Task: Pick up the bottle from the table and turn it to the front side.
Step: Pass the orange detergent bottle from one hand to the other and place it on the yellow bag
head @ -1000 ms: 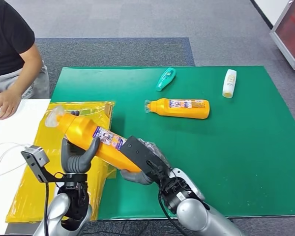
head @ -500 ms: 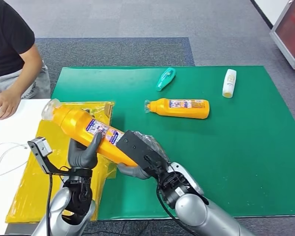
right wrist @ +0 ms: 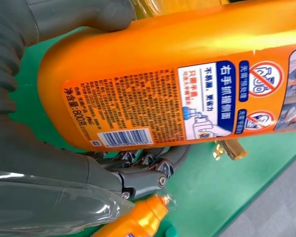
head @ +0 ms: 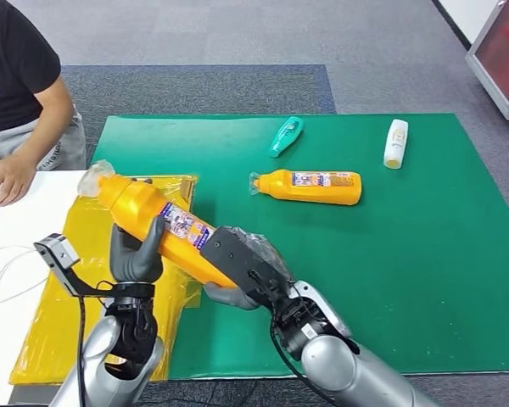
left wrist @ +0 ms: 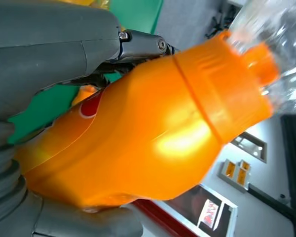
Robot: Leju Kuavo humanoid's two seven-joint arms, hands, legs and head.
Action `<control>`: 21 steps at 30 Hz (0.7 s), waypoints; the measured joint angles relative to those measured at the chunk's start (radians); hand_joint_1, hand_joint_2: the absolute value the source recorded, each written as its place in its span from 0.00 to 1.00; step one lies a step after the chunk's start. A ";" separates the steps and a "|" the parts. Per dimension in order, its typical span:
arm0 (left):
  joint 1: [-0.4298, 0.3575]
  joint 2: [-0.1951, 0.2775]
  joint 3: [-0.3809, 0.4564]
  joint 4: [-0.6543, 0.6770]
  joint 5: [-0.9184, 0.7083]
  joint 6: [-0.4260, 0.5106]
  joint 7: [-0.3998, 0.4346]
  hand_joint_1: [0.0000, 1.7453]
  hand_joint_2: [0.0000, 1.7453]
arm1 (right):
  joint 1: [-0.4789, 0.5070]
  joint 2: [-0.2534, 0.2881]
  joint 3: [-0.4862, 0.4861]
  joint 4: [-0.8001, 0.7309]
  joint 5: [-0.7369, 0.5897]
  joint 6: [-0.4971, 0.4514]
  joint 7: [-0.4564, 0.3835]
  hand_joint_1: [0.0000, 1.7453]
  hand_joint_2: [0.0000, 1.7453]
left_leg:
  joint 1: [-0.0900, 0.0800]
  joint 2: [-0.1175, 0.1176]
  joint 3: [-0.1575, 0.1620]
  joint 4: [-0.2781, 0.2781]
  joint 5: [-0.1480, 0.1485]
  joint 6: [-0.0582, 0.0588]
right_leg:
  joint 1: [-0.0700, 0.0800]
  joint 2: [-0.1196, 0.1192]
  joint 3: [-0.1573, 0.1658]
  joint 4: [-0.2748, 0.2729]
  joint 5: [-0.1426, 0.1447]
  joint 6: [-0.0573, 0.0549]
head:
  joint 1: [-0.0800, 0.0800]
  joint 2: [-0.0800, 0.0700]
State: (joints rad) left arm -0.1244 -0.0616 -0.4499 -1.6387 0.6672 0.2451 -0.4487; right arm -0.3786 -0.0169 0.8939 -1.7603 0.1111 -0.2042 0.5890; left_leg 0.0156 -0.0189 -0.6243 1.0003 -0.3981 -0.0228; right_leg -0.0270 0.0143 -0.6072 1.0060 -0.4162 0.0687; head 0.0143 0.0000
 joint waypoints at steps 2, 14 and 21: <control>0.000 -0.001 0.003 -0.005 -0.008 -0.001 -0.009 1.00 1.00 | 0.003 -0.001 0.001 0.003 0.002 -0.001 0.000 1.00 1.00 | 0.000 0.000 0.000 0.000 0.000 0.000 | 0.000 0.000 0.000 0.000 0.000 0.000 | 0.000 0.000; 0.003 -0.002 0.018 -0.015 -0.013 -0.017 -0.021 1.00 1.00 | 0.013 -0.001 0.012 0.010 0.003 -0.004 0.000 1.00 1.00 | 0.000 0.000 0.000 0.000 0.000 0.000 | 0.000 0.000 0.000 0.000 0.000 0.000 | 0.000 0.000; 0.003 -0.004 0.018 -0.015 -0.025 -0.004 -0.026 1.00 1.00 | 0.013 -0.001 0.016 0.011 -0.008 -0.003 0.000 1.00 1.00 | 0.000 0.000 0.000 0.000 0.000 0.000 | 0.000 0.000 0.000 0.000 0.000 0.000 | 0.000 0.000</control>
State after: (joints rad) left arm -0.1210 -0.0658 -0.4322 -1.6533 0.6427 0.2412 -0.4749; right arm -0.3660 -0.0179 0.9098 -1.7494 0.1035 -0.2071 0.5890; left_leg 0.0156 -0.0189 -0.6243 1.0003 -0.3981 -0.0228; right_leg -0.0270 0.0143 -0.6073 1.0060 -0.4162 0.0687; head 0.0143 0.0000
